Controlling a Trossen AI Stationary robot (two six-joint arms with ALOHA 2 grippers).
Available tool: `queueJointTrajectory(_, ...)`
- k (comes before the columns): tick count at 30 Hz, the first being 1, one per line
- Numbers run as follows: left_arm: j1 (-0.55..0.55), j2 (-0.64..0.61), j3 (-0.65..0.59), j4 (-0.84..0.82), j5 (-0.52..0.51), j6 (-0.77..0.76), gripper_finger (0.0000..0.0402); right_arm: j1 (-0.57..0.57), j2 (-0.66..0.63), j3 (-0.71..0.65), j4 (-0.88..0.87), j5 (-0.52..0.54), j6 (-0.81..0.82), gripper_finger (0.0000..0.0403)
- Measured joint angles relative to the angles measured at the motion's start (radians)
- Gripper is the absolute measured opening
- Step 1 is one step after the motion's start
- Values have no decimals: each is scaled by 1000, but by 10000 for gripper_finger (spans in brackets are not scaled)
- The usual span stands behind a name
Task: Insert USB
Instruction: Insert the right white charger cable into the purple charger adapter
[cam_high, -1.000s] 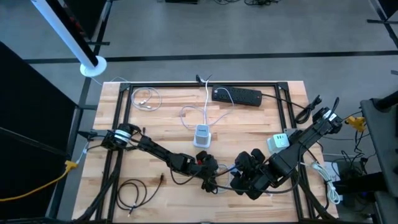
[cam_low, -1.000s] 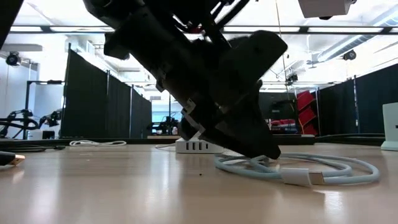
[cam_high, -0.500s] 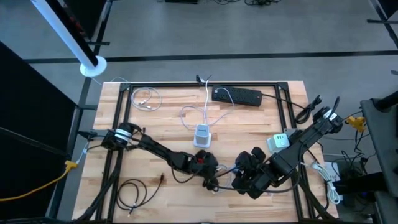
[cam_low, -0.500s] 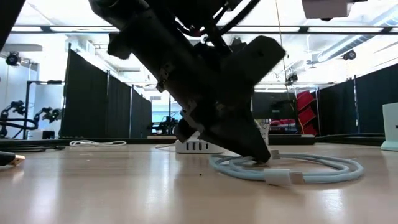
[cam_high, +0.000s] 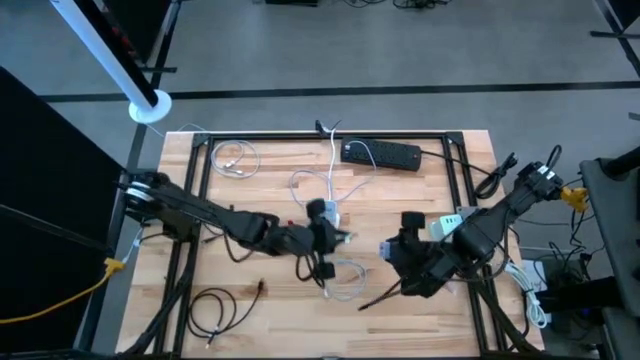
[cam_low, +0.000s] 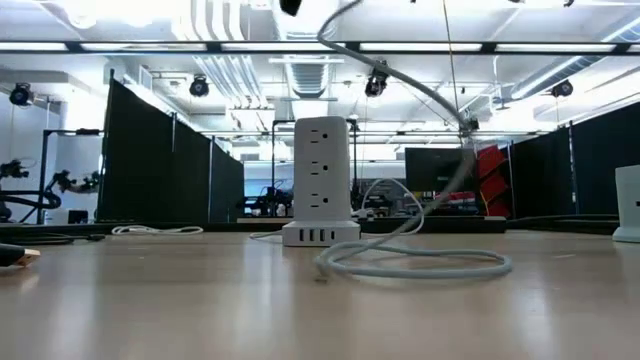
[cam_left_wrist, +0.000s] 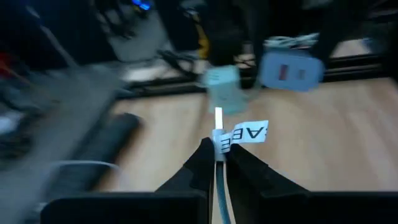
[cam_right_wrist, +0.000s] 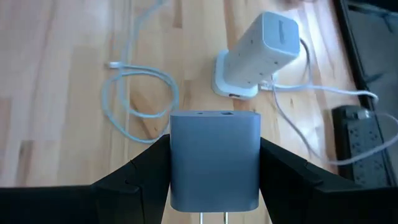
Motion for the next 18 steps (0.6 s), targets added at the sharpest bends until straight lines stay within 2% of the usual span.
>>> queueJointTrajectory(4,20,-47,0,6,-51,103,16,-71,-53,3,93,-159,-3,190)
queueJointTrajectory(7,41,-56,0,5,-51,193,16,-97,-99,4,138,-174,-5,190)
queueJointTrajectory(11,74,-52,-1,-1,-46,426,16,-132,-134,4,160,-183,-23,190)
queueJointTrajectory(15,129,-45,-1,2,40,636,16,-159,-143,4,171,-188,-108,190)
queueJointTrajectory(18,180,-40,-1,6,134,675,16,-175,-143,4,153,-185,-179,190)
